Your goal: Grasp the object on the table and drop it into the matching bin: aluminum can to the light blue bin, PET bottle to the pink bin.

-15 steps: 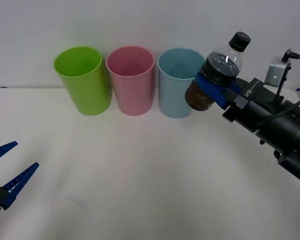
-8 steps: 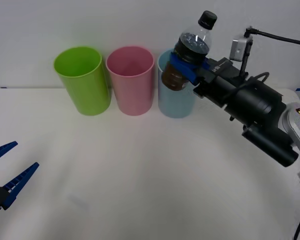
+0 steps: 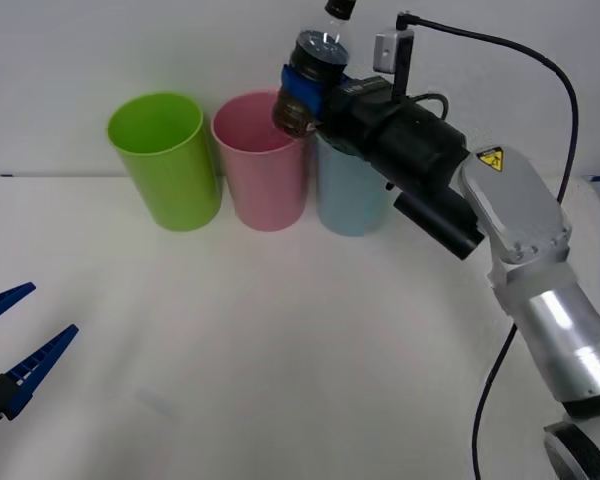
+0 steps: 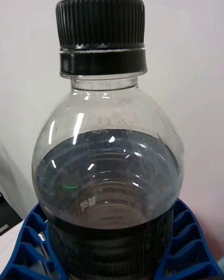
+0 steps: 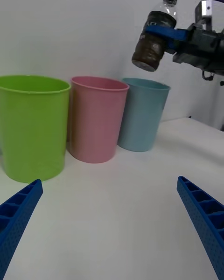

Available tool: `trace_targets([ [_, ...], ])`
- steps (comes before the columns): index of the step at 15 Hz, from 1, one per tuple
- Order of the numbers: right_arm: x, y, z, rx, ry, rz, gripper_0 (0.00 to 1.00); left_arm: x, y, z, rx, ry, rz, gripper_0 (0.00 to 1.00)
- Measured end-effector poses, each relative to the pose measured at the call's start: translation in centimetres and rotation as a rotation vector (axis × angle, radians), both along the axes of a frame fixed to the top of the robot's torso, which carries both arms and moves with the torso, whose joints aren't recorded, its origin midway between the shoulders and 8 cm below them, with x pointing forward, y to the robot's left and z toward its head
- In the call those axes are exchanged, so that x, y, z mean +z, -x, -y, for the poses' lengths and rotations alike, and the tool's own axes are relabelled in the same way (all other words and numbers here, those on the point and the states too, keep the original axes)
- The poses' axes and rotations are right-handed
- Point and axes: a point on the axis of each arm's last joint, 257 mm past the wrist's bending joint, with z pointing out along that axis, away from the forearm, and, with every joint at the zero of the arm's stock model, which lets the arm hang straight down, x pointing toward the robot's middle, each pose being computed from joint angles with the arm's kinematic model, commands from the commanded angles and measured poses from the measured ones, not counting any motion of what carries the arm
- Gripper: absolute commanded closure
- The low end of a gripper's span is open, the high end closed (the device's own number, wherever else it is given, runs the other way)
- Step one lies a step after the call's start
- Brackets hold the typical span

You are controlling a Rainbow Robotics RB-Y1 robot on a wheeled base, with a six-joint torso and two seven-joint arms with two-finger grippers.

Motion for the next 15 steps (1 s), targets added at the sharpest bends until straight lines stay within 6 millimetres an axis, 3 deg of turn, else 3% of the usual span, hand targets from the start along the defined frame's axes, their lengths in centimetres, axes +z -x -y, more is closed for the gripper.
trace_targets([
  [9,0.2,-6.2,-5.8,-0.177,0.005,-0.050,1.00,0.0,0.0,0.0,0.000,0.000,0.000,0.00],
  [15,0.0,-6.3,-6.9,-0.190,0.011,-0.051,1.00,0.0,0.0,0.0,0.000,0.000,0.000,0.00],
])
